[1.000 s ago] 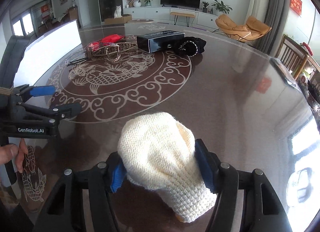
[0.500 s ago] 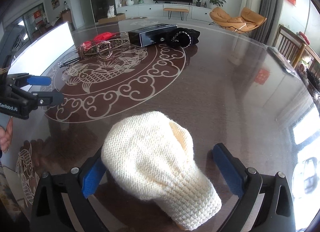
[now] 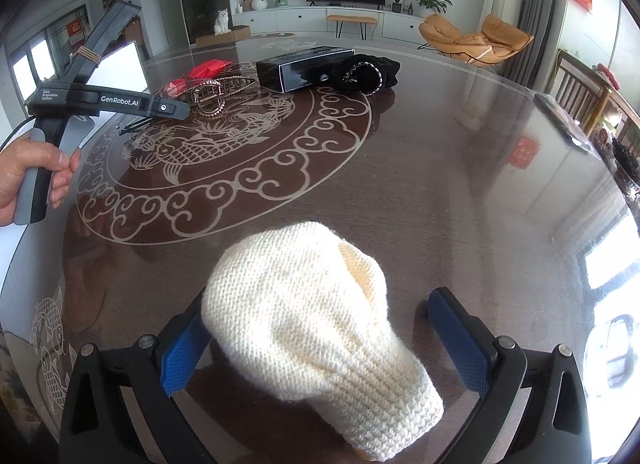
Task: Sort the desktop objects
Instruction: 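Grasp the rimless glasses with the left tool while the right tool holds the glove, then lift the glasses with the left tool while the right tool carries the glove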
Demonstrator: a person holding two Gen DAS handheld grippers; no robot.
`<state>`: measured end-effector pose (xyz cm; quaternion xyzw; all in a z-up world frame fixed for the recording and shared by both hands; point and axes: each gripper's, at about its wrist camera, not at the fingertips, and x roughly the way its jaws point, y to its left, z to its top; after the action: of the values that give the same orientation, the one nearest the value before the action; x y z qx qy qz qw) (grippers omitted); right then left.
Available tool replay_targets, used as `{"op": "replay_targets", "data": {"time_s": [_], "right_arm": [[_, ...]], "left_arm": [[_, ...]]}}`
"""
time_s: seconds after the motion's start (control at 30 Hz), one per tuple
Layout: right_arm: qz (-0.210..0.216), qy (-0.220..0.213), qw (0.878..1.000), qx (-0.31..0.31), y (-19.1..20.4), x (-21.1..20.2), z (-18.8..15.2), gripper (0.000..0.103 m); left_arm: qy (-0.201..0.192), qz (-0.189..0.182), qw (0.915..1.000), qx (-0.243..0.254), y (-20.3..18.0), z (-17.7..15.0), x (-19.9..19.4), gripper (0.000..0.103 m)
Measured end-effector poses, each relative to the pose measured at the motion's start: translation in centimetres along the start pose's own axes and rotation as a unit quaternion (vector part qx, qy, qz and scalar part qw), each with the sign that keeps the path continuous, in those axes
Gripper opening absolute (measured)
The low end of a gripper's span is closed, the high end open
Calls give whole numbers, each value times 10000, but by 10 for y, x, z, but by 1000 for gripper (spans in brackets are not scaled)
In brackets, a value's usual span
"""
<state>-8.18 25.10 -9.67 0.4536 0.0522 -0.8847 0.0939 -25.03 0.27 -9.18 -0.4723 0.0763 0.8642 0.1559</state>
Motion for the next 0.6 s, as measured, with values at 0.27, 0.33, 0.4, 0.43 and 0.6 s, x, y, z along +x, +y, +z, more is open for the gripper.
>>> {"op": "replay_targets", "data": {"time_s": [0.27, 0.33, 0.4, 0.43, 0.6], "right_arm": [[-14, 11, 10000, 20, -1, 2, 0, 103], [-15, 12, 10000, 20, -1, 1, 0, 103], [-14, 11, 10000, 20, -1, 2, 0, 103], [-15, 11, 10000, 20, -1, 1, 0, 103], [-14, 10, 10000, 20, -1, 2, 0, 103]], "left_arm": [[-76, -42, 9991, -423, 5, -38, -27, 28], [-64, 16, 9991, -422, -2, -61, -40, 28], [-53, 35, 9989, -464, -11, -85, -55, 28], [-59, -5, 9987, -508, -14, -96, -62, 28], [-50, 250, 9985, -478, -35, -130, -84, 28]]}}
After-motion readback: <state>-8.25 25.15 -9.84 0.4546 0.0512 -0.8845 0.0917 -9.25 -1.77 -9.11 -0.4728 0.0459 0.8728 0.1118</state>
